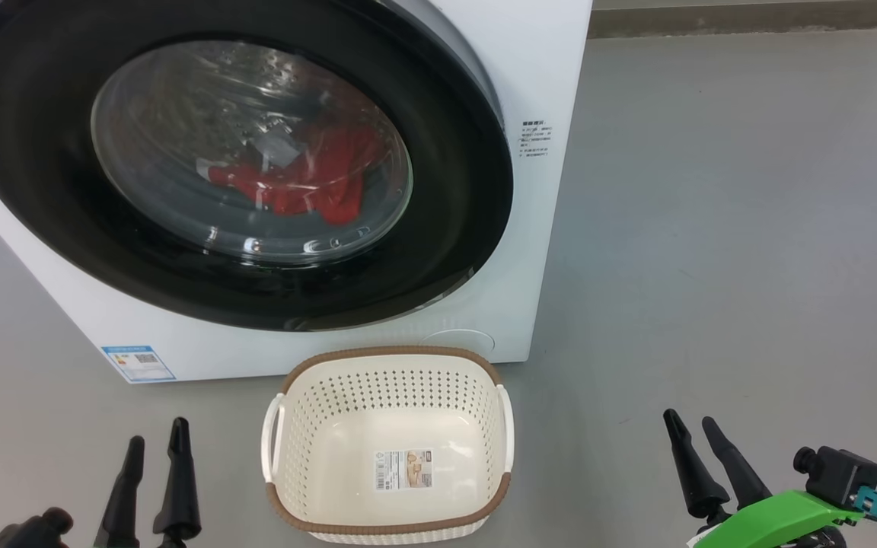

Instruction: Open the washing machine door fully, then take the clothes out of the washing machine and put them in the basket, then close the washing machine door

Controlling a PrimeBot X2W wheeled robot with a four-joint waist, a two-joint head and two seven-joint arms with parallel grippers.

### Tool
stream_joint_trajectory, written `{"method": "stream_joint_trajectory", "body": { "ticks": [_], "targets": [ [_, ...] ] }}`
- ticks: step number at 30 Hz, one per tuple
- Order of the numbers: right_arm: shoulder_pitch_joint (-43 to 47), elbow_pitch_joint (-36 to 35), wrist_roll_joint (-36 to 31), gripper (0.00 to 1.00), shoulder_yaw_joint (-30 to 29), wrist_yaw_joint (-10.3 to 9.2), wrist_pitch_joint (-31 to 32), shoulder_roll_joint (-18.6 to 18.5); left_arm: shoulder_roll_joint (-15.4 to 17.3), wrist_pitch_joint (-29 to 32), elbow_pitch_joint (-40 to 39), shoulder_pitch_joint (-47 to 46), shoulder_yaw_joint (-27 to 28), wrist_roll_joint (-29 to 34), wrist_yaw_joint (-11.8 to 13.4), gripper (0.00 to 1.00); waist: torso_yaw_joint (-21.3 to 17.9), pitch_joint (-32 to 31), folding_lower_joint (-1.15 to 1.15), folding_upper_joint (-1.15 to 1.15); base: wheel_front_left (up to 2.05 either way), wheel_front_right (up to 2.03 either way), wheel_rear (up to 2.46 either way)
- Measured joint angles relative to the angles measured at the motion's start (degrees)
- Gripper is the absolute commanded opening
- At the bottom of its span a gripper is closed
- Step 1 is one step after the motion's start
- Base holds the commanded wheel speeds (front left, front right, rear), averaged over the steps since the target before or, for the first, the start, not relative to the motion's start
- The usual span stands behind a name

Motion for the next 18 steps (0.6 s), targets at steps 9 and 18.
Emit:
{"method": "stream_joint_trajectory", "body": {
  "ticks": [9,18],
  "targets": [
    [-0.20,-0.79,-5.27,1.00,-0.29,0.00,-1.44,-0.09,0.15,-1.27,-0.94,0.74,-0.22,4.92,0.08,1.00,0.03,0.62,0.00,0.00,0.00,0.00,0.00],
    [-0.20,-1.68,-11.95,1.00,-2.22,0.00,-2.99,0.14,0.36,-2.78,-1.44,0.74,-0.30,10.51,0.42,1.00,0.01,1.14,0.00,0.00,0.00,0.00,0.00]
  ]
}}
